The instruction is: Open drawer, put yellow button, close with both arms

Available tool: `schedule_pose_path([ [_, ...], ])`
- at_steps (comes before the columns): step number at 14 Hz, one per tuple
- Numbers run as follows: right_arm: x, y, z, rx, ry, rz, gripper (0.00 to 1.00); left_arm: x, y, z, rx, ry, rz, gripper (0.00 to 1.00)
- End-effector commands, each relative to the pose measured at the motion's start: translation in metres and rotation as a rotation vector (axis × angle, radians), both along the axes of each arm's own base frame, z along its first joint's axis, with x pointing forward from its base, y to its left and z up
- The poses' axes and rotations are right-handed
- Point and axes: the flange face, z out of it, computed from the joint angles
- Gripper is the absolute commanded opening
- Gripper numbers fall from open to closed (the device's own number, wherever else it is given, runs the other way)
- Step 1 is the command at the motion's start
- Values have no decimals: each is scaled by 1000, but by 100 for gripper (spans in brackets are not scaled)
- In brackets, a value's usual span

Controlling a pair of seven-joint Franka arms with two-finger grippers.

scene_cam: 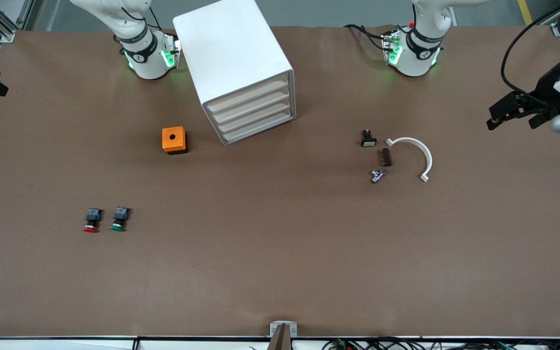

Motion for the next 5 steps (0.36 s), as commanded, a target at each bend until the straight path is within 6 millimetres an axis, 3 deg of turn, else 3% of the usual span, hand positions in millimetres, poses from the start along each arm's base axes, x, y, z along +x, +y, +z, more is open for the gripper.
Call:
schedule_pose_path([
  [1,-8,2,2,-7,1,11,100,2,5,4,26,11,-16,100],
  [5,-8,2,2,-7,3,10,100,2,4,4,27,11,-19,100],
])
